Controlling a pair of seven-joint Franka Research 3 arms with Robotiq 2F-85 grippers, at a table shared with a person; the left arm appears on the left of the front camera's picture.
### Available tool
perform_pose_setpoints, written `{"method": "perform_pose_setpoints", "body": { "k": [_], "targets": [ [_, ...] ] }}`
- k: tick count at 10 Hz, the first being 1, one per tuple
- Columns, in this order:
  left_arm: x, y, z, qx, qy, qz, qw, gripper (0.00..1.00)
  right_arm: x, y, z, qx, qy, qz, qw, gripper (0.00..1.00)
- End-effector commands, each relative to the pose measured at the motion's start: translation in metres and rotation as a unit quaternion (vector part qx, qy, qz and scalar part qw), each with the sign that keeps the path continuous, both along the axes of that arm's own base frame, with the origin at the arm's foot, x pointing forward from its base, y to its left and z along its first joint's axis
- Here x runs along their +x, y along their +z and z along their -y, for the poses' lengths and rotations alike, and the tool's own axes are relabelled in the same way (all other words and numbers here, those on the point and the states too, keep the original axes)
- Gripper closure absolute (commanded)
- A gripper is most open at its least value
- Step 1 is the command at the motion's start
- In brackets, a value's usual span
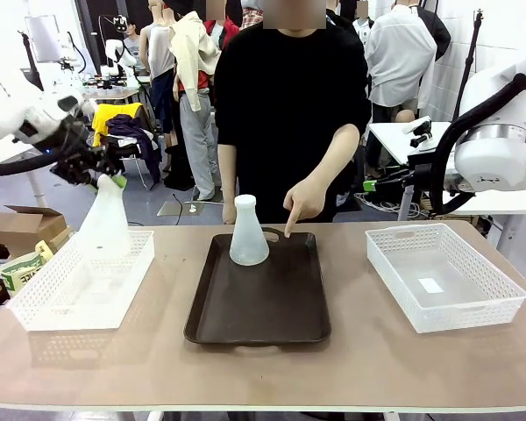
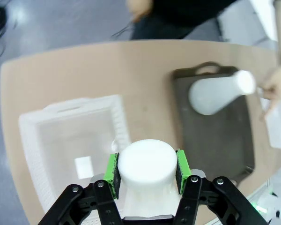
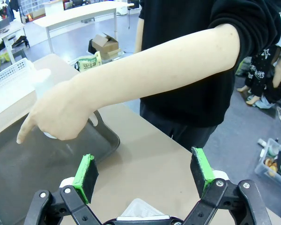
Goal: Prepare the laboratory tools.
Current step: Place the picked Big flask upright in the Handle tray as directed by the person.
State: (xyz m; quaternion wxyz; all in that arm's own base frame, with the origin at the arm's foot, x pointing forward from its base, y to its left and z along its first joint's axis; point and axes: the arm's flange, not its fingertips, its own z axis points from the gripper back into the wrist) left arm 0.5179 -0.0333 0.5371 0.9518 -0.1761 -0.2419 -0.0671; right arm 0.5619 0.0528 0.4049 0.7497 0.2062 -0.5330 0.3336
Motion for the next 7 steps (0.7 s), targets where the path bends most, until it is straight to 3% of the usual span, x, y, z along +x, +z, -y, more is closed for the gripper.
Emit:
{"method": "perform_pose_setpoints", "body": {
  "k": [1, 3, 4, 7],
  "targets": [
    [-0.026, 0.010, 0.000, -0.039, -0.121, 0.040, 0.991, 1.00, -0.003, 0.001, 0.000, -0.003, -0.002, -0.009, 1.000, 0.00],
    [-0.043, 0.021, 0.025, -0.099, -0.222, 0.085, 0.966, 1.00, -0.003, 0.001, 0.000, -0.003, -0.002, -0.009, 1.000, 0.00],
    [-0.047, 0.016, 0.038, -0.163, -0.241, 0.102, 0.951, 1.00, -0.003, 0.001, 0.000, -0.003, -0.002, -0.009, 1.000, 0.00],
    [-0.068, -0.008, 0.064, -0.237, -0.283, 0.106, 0.923, 1.00, -0.003, 0.001, 0.000, -0.003, -0.002, -0.009, 1.000, 0.00]
  ]
}}
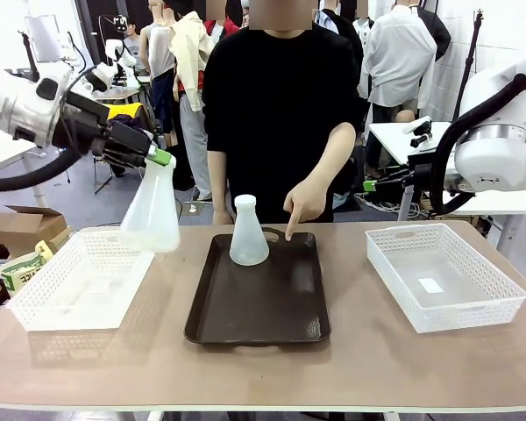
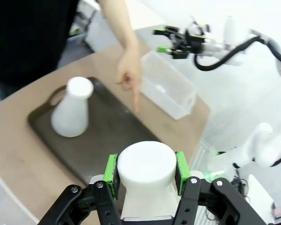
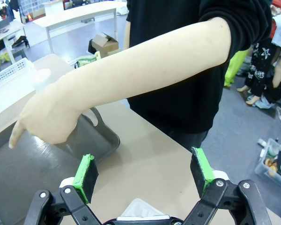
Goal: Prepare the laboratory tools.
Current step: Place the picked Big flask upright in the Handle tray as directed by the person.
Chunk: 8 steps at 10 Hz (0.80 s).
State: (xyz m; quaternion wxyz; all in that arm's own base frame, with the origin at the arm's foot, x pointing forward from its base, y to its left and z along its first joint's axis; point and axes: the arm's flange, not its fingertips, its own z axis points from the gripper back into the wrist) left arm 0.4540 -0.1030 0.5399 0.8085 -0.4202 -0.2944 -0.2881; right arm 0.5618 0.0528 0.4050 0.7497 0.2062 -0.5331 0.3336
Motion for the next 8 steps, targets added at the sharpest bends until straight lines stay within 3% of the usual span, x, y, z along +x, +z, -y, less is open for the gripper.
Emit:
{"method": "perform_pose_setpoints", "body": {
  "k": [1, 2, 5, 6, 8],
  "targets": [
    [-0.003, -0.019, -0.001, -0.013, 0.040, -0.029, 0.999, 1.00, -0.003, 0.001, 0.000, -0.003, -0.002, -0.009, 1.000, 0.00],
    [0.000, 0.000, 0.000, 0.000, 0.000, 0.000, 1.000, 1.00, -0.003, 0.001, 0.000, -0.003, -0.002, -0.009, 1.000, 0.00],
    [0.000, 0.000, 0.000, 0.000, 0.000, 0.000, 1.000, 1.00, -0.003, 0.001, 0.000, -0.003, -0.002, -0.009, 1.000, 0.00],
    [-0.001, -0.007, 0.002, -0.002, 0.008, -0.007, 1.000, 1.00, -0.003, 0.001, 0.000, -0.003, -0.002, -0.009, 1.000, 0.00],
    [-0.011, -0.048, 0.032, 0.015, -0.041, -0.019, 0.999, 1.00, -0.003, 0.001, 0.000, -0.003, -0.002, -0.009, 1.000, 0.00]
  ]
}}
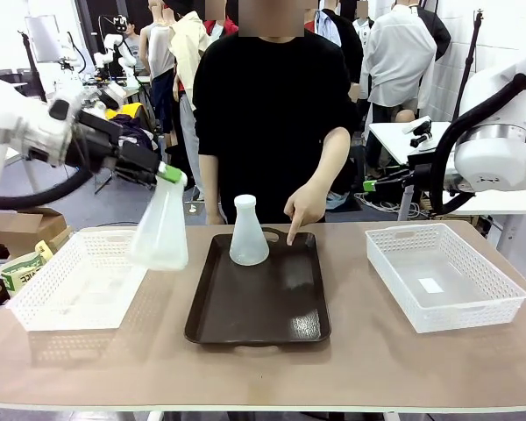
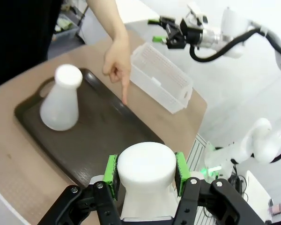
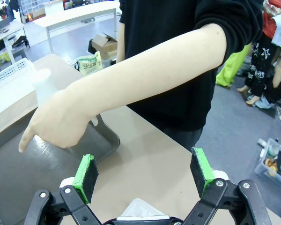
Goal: Prepare the laboratory tools.
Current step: Place the picked Big flask upright in the Handle tray as directed by the person.
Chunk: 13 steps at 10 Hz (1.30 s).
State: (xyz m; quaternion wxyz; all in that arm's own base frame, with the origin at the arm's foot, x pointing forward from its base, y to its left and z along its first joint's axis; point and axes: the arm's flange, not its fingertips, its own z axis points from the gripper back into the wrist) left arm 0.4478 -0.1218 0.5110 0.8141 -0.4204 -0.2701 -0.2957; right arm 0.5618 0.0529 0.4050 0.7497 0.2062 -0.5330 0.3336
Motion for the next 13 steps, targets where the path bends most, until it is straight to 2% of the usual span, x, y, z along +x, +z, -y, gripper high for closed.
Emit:
{"method": "perform_pose_setpoints", "body": {
  "k": [1, 3, 4, 8, 9, 11, 13],
  "targets": [
    [-0.008, -0.030, 0.026, -0.005, -0.048, 0.030, 0.998, 1.00, -0.003, 0.001, 0.000, -0.003, -0.002, -0.009, 1.000, 0.00],
    [-0.010, -0.042, 0.048, -0.047, -0.095, 0.123, 0.987, 1.00, -0.003, 0.001, 0.000, -0.003, -0.002, -0.009, 1.000, 0.00],
    [-0.006, -0.050, 0.058, -0.074, -0.120, 0.154, 0.978, 1.00, -0.003, 0.001, 0.000, -0.003, -0.002, -0.009, 1.000, 0.00],
    [0.014, -0.084, 0.089, -0.142, -0.184, 0.238, 0.943, 1.00, -0.003, 0.001, 0.000, -0.003, -0.002, -0.009, 1.000, 0.00],
    [0.022, -0.096, 0.094, -0.139, -0.199, 0.241, 0.940, 1.00, -0.003, 0.001, 0.000, -0.003, -0.002, -0.009, 1.000, 0.00],
    [0.034, -0.114, 0.101, -0.140, -0.205, 0.278, 0.928, 1.00, -0.003, 0.001, 0.000, -0.003, -0.002, -0.009, 1.000, 0.00],
    [0.046, -0.136, 0.108, -0.127, -0.207, 0.291, 0.925, 1.00, -0.003, 0.001, 0.000, -0.003, -0.002, -0.009, 1.000, 0.00]
  ]
}}
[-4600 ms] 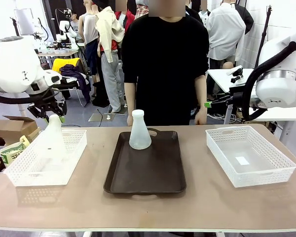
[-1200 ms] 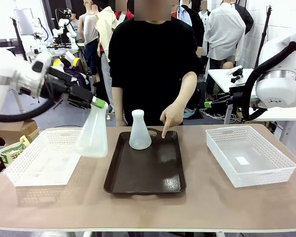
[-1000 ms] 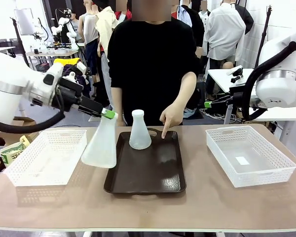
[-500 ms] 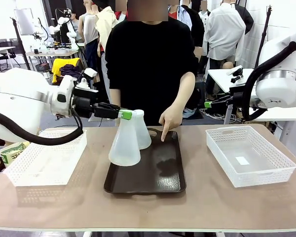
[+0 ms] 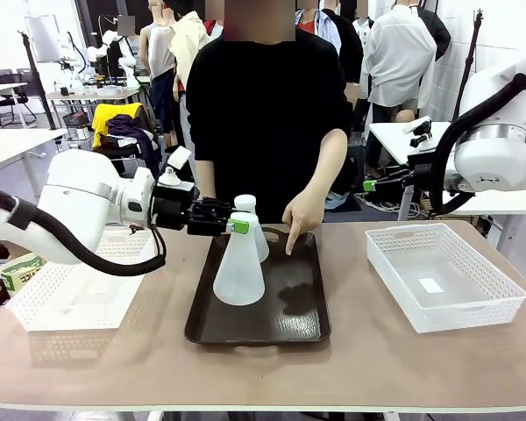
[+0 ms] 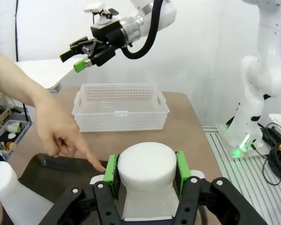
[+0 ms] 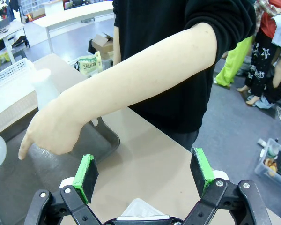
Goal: Prepare the laboratory tools.
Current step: Place the picked Big flask upright in the Handle tray as directed by the person.
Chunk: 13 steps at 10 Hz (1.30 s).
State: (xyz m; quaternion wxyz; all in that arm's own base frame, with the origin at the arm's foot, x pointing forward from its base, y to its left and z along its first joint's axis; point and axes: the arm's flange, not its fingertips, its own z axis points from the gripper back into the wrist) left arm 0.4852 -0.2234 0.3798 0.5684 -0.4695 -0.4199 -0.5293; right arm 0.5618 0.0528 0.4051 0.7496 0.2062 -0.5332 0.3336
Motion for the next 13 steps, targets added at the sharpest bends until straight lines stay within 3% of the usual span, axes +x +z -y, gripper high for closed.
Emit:
{"method": "perform_pose_setpoints", "body": {
  "k": [1, 8, 13],
  "targets": [
    [0.012, -0.011, 0.010, -0.011, 0.002, 0.023, 1.000, 1.00, -0.003, 0.000, 0.000, -0.003, -0.002, -0.009, 1.000, 0.00],
    [0.020, -0.039, 0.018, -0.041, -0.025, 0.021, 0.999, 1.00, -0.003, 0.000, 0.000, -0.003, -0.002, -0.009, 1.000, 0.00],
    [0.021, -0.040, 0.016, -0.027, -0.036, 0.022, 0.999, 0.04, -0.003, 0.000, 0.000, -0.003, -0.002, -0.009, 1.000, 0.00]
  ]
}}
